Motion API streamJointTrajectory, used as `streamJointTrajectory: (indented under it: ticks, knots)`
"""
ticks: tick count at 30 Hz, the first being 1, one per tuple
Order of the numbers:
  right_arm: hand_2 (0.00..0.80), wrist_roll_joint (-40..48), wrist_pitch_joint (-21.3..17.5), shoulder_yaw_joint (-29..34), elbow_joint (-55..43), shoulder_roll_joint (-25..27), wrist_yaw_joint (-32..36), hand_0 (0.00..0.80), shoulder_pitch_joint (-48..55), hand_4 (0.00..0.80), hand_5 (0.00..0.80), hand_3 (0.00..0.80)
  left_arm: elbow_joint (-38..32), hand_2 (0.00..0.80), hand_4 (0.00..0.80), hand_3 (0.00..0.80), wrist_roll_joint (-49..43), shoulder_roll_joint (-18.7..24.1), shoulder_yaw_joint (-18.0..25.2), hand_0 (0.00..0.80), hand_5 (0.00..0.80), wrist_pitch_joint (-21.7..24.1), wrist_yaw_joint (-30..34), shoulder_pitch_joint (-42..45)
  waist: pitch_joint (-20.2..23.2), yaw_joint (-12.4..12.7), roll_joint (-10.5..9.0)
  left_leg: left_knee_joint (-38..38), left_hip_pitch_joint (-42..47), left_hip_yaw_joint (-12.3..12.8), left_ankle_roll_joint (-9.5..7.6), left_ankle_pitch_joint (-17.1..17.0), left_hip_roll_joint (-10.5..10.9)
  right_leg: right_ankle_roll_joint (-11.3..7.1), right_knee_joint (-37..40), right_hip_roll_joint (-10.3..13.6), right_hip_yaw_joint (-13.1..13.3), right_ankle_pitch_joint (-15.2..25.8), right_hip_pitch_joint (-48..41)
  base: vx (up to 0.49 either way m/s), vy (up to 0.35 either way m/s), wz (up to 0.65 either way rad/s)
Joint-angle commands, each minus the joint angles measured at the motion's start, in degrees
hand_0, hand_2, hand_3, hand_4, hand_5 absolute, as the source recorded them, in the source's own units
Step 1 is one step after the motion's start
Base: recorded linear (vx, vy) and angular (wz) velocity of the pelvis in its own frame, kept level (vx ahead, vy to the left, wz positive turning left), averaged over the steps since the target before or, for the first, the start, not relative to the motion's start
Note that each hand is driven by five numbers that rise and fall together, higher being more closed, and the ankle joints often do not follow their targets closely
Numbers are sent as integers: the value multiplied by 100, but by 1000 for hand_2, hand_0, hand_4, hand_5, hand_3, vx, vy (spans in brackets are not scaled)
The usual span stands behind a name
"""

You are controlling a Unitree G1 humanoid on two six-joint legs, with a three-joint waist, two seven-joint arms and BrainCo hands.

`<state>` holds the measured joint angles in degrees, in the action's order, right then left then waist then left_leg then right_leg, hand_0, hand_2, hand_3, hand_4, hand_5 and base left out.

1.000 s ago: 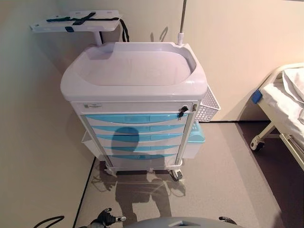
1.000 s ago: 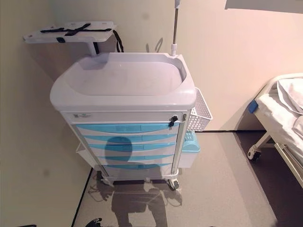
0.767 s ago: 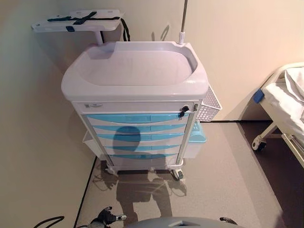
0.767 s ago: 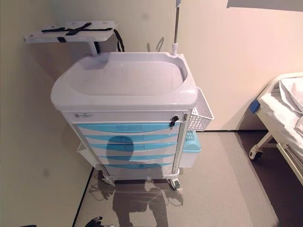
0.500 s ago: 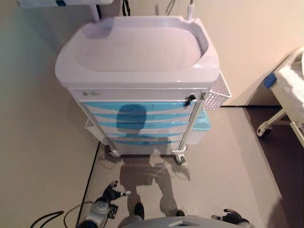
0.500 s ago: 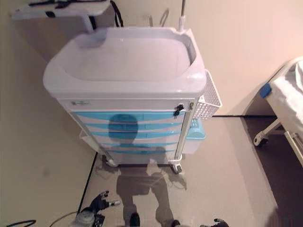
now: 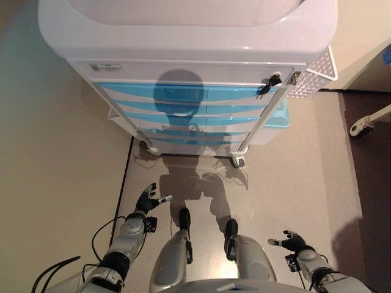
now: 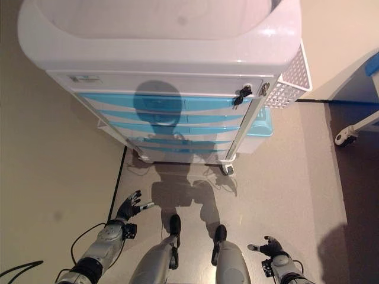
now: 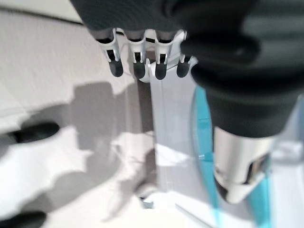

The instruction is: Open the drawer and pick up the medicine

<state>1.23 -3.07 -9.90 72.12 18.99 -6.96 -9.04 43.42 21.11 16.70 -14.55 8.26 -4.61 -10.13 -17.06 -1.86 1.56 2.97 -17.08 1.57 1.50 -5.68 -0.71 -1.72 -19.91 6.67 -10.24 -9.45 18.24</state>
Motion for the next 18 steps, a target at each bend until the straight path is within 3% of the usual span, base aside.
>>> streamJointTrajectory:
  ticks: [1, 7, 18]
  knots:
    - [0, 223, -60, -120, -82, 70, -115, 0, 217, 0, 0, 0, -312, 0, 0, 0, 491, -111, 61, 0, 0, 306, 8, -189, 311, 72, -235, 692, -72, 203, -156, 653, 178, -426, 753, 255, 301, 960, 12, 12, 4, 4]
    - [0, 131, -2, 0, -135, 142, -161, 0, 369, 0, 0, 0, -165, 0, 0, 0, 1088, -364, -151, 0, 0, 233, 92, -510, 363, 23, -211, 853, -232, 147, -166, 742, 199, -450, 616, 305, 229, 865, 121, 19, 13, 2]
    - [0, 61, -1, 5, -231, 172, -171, 0, 378, 0, 0, 0, -296, 0, 0, 0, 1372, -370, -217, 0, 0, 156, 164, -558, 419, -21, -258, 1208, -381, 112, -155, 918, 177, -440, 280, 320, 211, 719, 241, 3, 5, 3]
